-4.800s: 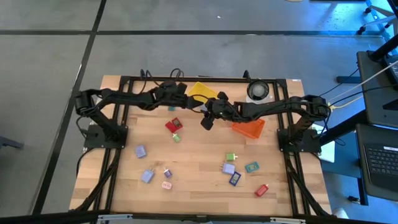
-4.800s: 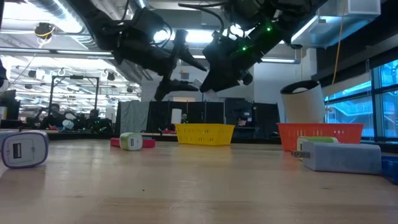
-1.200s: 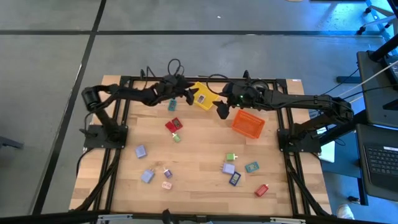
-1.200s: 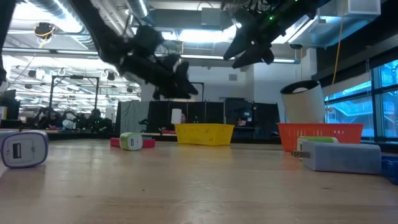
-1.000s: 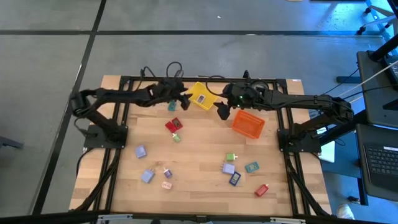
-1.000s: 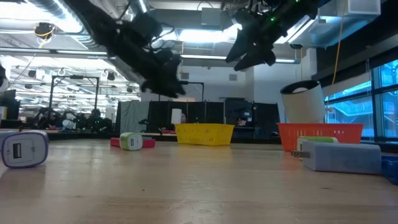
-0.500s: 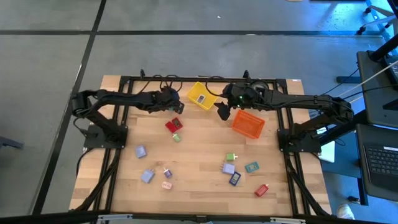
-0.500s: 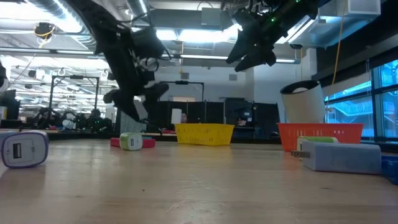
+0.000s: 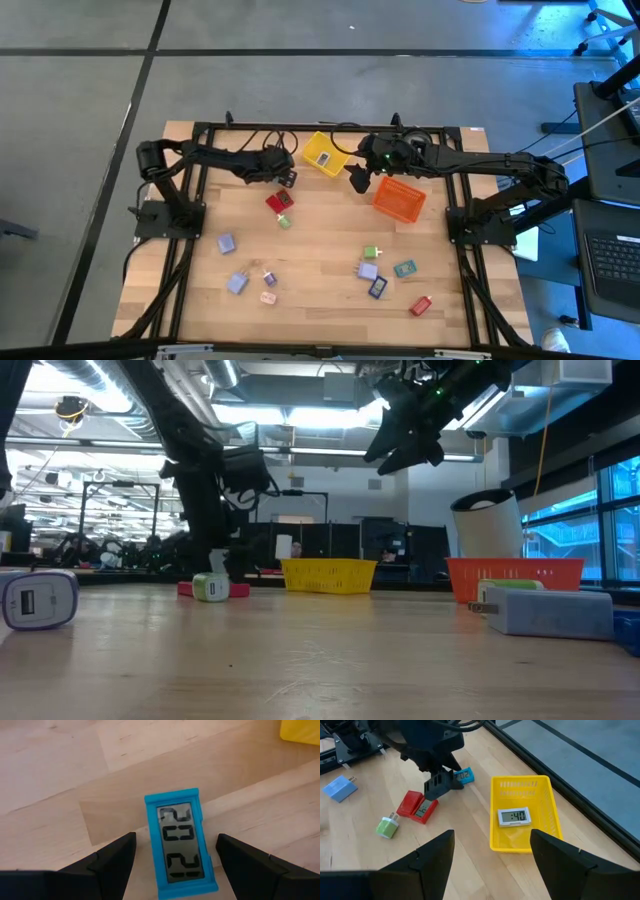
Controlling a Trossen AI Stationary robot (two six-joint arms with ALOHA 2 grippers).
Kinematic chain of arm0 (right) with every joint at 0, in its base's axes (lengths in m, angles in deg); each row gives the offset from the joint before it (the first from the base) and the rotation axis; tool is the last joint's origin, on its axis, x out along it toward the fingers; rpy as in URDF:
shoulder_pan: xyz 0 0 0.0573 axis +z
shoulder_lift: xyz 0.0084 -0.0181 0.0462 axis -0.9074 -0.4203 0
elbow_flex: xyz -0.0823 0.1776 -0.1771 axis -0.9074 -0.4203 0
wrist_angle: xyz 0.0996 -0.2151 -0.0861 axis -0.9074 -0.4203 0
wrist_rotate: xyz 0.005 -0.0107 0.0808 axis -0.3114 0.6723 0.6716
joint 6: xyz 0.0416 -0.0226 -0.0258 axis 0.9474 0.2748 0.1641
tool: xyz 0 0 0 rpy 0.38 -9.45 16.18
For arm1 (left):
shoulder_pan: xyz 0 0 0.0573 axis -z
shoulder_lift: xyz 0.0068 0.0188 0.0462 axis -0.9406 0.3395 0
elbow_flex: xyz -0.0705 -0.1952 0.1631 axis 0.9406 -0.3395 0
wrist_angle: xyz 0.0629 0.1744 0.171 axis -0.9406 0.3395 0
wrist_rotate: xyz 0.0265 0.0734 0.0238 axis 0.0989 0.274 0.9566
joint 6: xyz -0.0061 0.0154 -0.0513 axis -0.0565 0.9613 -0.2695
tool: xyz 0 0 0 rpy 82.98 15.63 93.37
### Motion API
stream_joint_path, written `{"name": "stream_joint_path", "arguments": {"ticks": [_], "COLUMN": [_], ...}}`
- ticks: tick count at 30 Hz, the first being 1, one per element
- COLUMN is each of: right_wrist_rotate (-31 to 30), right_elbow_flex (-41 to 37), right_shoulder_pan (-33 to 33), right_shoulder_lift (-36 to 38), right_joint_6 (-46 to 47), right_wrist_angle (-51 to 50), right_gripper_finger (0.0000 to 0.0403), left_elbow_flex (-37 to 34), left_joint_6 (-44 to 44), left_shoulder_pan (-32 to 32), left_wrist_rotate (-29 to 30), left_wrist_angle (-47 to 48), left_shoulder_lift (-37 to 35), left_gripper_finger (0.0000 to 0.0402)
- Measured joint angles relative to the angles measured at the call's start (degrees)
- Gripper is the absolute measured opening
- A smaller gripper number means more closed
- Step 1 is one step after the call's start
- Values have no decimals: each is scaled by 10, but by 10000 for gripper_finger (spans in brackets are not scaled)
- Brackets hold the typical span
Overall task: Pick & Place Office items
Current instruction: Put the top light blue digital clock into the yellow bin
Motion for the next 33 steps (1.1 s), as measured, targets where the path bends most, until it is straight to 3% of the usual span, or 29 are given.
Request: {"name": "stream_joint_path", "arguments": {"ticks": [6, 15, 20, 26, 33], "right_wrist_rotate": [-2, -2, -2, -1, 0], "right_elbow_flex": [0, 0, 0, 0, 0], "right_shoulder_pan": [0, 0, 0, 0, 0], "right_shoulder_lift": [0, 0, 0, 0, 0], "right_joint_6": [-4, -4, -4, 0, 10], "right_wrist_angle": [0, 0, 0, 0, -1], "right_gripper_finger": [262, 262, 262, 262, 263], "left_elbow_flex": [1, 0, 6, 42, 51], "left_joint_6": [-3, 3, 4, 52, 205], "left_shoulder_pan": [-4, -4, -12, -7, 29], "left_wrist_rotate": [-10, -12, -56, -69, -82], "left_wrist_angle": [7, 9, 23, 6, -163], "left_shoulder_lift": [-2, -5, -35, -126, -231], "left_gripper_finger": [259, 151, 149, 152, 150]}}
